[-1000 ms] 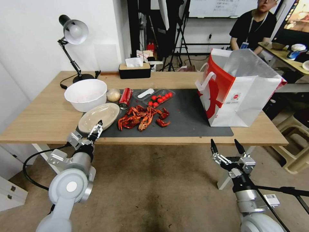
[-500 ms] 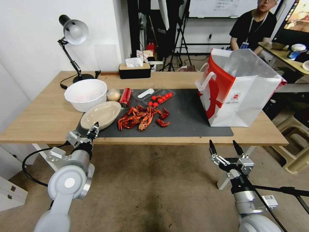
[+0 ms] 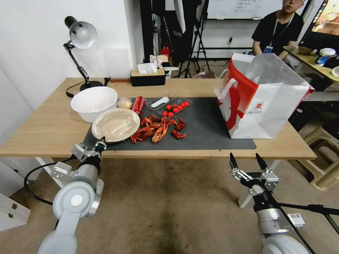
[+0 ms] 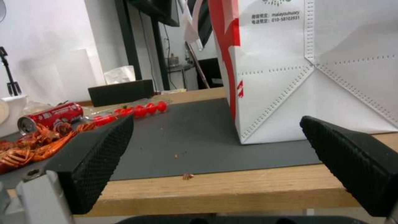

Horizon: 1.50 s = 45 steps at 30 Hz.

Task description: Pick up the trash from the table and place it into the takeout bag.

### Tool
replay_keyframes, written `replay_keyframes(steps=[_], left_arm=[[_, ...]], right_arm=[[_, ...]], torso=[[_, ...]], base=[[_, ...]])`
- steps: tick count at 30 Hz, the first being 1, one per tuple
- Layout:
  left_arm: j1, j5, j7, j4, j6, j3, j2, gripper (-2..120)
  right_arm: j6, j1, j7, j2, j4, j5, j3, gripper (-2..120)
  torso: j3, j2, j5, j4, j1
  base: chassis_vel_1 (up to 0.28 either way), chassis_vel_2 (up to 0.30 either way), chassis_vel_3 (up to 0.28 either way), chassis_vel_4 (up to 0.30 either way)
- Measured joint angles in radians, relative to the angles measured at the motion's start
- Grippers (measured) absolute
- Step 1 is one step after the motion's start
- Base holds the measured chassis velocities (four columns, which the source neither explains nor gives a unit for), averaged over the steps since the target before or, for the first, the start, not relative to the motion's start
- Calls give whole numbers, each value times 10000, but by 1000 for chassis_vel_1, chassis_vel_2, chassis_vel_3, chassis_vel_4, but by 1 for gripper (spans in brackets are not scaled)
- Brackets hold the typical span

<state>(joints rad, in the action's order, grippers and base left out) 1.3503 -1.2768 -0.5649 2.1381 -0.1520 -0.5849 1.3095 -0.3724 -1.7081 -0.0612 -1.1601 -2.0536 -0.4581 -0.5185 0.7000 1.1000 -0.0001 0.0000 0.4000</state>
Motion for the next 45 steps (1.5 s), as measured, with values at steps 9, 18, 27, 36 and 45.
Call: replay_keyframes(steps=[9,18,27,36,45], left_arm=[[-10,36,1330,260,1731,3,-111,0],[-807,-261,3790,191,2313,489,-1332,0],[-2532,-851,4543,-462,2369,1304,-2768,0],[-4293,-1212,4875,-1217,2254,2412,-3730,0],[-6285,-1255,5025,-2203,2165,4070,-3196,0]], right_arm=[[-8,-166,11,-138,-130,6,-11,100],[-189,-467,156,-429,-205,212,-8,100],[-314,-622,201,-601,-222,439,14,100],[-494,-820,253,-815,-241,518,-74,100],[-560,-921,261,-1249,-244,740,-186,100]], torso=[[0,0,0,0,0],[0,0,0,-1,0],[0,0,-1,2,0],[0,-1,3,0,0],[0,-1,5,1,0]], base=[[0,0,0,0],[0,0,0,0],[0,0,0,0],[0,0,0,0],[0,0,0,0]])
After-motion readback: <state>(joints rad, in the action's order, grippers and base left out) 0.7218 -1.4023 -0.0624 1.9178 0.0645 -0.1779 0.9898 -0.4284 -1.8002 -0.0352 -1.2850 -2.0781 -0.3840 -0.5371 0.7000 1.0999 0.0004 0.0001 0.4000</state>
